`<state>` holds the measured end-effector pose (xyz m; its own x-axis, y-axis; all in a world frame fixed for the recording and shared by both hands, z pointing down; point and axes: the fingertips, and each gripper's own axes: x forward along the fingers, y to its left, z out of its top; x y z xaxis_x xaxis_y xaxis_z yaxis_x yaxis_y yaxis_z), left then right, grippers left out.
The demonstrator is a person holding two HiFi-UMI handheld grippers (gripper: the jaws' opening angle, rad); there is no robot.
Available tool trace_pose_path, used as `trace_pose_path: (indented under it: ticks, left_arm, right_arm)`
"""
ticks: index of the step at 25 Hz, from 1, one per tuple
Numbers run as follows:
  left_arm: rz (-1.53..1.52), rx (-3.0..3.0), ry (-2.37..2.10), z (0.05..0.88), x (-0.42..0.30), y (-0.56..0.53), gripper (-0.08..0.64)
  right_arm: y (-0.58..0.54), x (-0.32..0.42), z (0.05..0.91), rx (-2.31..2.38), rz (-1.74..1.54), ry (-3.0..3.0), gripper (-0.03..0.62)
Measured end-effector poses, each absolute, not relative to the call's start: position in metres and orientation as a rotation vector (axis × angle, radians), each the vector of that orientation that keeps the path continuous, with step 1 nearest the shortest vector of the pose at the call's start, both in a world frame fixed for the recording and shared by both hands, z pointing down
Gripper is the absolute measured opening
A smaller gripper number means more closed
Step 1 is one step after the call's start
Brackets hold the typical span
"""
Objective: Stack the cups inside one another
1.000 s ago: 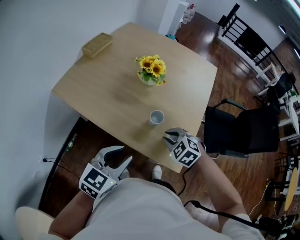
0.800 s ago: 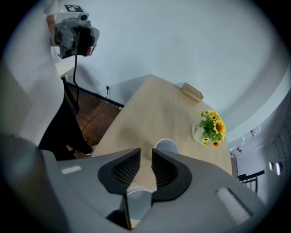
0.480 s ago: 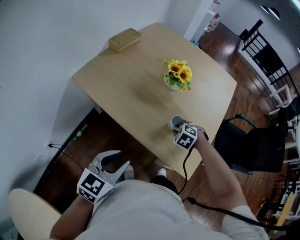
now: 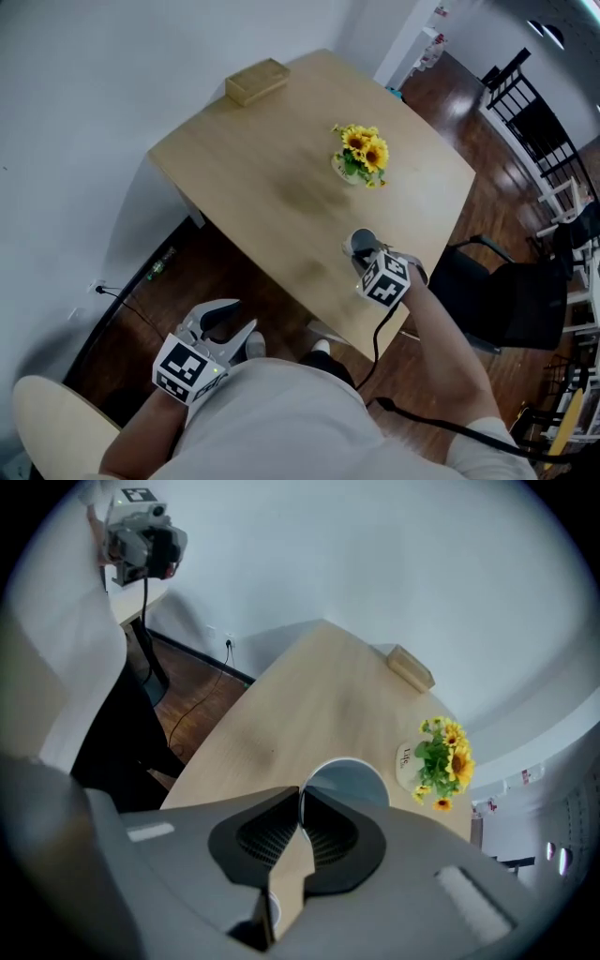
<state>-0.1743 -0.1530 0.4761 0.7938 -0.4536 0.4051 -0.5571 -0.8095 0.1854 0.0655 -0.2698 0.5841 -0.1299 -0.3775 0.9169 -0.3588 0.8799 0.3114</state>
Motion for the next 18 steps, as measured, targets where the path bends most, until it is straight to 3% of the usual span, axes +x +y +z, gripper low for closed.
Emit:
trace_pose_path:
  ticks: [8,18]
  left_arm:
    - [0.461,2.79,-0.614,0.463,-0.129,-0.164,0.146]
    - [0.436,2.825,-0.492,0.465,-0.104,-0.157,0.146]
  right_arm:
    - [-0.231,0.1,0.519,0.651,-0.022,-1.739,0.025]
    - [-0.174,0.142,0.527,0.693,0.111,-1.667,0.025]
